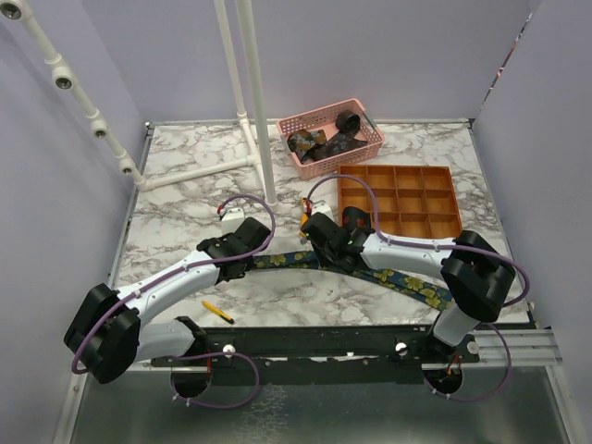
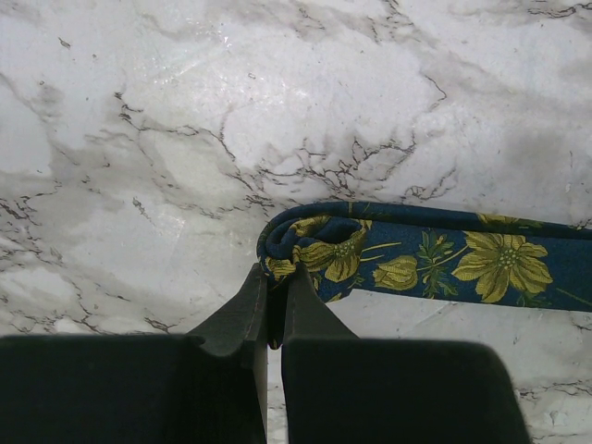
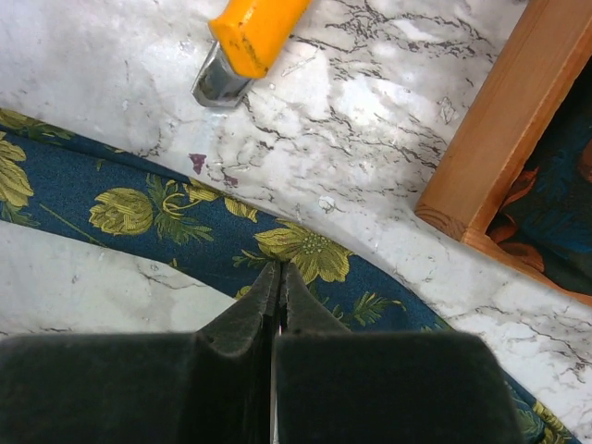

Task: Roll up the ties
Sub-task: Flatten out the tie at the center of the board.

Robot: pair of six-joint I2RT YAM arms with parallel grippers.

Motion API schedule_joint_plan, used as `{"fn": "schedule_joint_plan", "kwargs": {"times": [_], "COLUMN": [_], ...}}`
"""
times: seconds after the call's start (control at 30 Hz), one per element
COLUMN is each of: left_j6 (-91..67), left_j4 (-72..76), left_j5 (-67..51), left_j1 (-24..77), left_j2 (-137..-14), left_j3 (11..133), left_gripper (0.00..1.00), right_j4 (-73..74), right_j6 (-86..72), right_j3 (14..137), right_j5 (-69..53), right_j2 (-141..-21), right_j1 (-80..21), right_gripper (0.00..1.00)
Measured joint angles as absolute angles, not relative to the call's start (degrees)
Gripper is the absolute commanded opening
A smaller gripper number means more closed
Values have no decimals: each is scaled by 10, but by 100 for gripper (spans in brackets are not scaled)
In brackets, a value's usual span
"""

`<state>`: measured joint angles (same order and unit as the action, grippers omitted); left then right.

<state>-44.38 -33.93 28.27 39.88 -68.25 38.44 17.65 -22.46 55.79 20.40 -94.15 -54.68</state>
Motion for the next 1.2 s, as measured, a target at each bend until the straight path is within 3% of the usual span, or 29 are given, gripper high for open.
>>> {"fn": "schedule_joint_plan", "kwargs": {"times": [0.07, 0.2, 0.27, 0.53, 0.57, 0.63, 0.67, 0.93, 1.2], "left_j6": [-444, -444, -444, -444, -444, -444, -444, -448, -451], "left_j4": [-339, -339, -339, -336, -336, -334, -332, -322, -314], "left_j5": [283, 283, 283, 282, 282, 282, 281, 279, 279], "left_j1": [399, 399, 399, 399, 399, 399, 399, 399, 402], "left_j2": [-682, -683, -683, -687, -687, -687, -687, -683, -665], "left_j3": [384, 384, 383, 377, 377, 376, 375, 357, 348], "left_gripper": [0, 0, 0, 0, 0, 0, 0, 0, 0], "right_j4": [177, 178, 181, 226, 236, 253, 263, 392, 536], "right_j6": [-225, -227, -230, -291, -308, -350, -374, -619, -875], "right_j3": [557, 547, 541, 506, 498, 477, 463, 298, 254], "right_j5": [202, 196, 195, 215, 221, 232, 236, 232, 228], "right_j2": [-948, -950, -950, -861, -831, -765, -729, -474, -384], "right_j1": [-546, -546, -546, -546, -543, -533, -522, -393, -391], "right_gripper": [5, 35, 45, 65, 71, 94, 99, 100, 100]}}
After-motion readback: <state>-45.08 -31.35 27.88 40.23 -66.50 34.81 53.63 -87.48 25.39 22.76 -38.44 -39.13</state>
